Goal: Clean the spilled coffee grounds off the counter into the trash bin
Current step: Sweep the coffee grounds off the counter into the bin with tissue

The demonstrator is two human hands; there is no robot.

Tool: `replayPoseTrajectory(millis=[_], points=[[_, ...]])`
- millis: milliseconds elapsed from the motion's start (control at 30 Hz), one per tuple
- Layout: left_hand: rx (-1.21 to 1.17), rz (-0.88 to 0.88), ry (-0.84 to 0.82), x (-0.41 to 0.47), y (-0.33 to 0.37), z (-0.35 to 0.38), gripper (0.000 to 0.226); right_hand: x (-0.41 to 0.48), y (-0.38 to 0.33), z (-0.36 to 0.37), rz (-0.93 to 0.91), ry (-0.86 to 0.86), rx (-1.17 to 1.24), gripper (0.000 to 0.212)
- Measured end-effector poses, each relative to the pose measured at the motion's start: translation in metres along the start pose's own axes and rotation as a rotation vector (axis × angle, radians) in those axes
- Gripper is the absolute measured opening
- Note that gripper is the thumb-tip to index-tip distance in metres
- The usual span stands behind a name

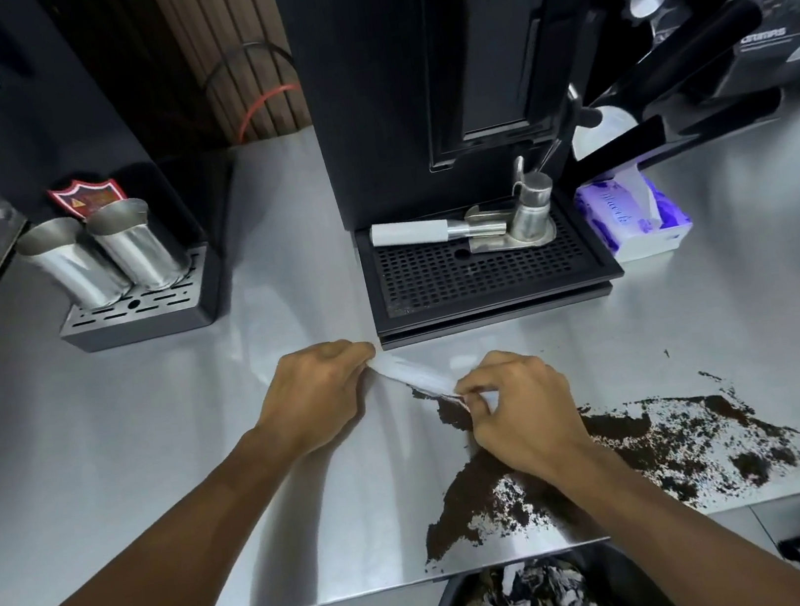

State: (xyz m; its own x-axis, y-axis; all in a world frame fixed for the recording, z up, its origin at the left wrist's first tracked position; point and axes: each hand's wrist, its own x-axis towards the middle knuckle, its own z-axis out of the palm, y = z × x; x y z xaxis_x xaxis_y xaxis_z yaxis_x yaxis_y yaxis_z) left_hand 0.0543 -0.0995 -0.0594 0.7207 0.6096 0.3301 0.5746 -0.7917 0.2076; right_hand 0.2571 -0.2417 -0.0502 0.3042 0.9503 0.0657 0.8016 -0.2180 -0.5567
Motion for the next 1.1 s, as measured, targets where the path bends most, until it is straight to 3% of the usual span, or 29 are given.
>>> replayPoseTrajectory(millis=[300, 433, 567, 733, 900, 1100], points=[[-0.025, -0.005, -0.121, 0.013, -0.013, 0.005, 0.02, 0.018, 0.002, 0.005, 0.034, 0.006, -0.046, 0.019], [-0.045, -0.023, -0.076, 0.008, -0.013, 0.005, 0.019, 0.019, 0.007, 0.005, -0.001, -0.011, -0.043, 0.019], [-0.038, -0.117, -0.031, -0.017, 0.017, 0.002, 0.019, 0.014, 0.018, -0.006, -0.083, -0.104, -0.037, 0.02], [-0.111, -0.088, -0.085, -0.059, 0.063, 0.0, 0.016, 0.0, 0.047, -0.032, -0.135, -0.281, -0.02, 0.021], [-0.05, -0.17, -0.026, -0.034, 0.058, 0.004, 0.011, 0.028, 0.041, -0.036, -0.175, -0.165, -0.051, 0.019], [0.086, -0.117, -0.171, -0.022, 0.048, 0.009, 0.025, 0.044, 0.039, -0.023, -0.198, -0.218, -0.092, 0.03]])
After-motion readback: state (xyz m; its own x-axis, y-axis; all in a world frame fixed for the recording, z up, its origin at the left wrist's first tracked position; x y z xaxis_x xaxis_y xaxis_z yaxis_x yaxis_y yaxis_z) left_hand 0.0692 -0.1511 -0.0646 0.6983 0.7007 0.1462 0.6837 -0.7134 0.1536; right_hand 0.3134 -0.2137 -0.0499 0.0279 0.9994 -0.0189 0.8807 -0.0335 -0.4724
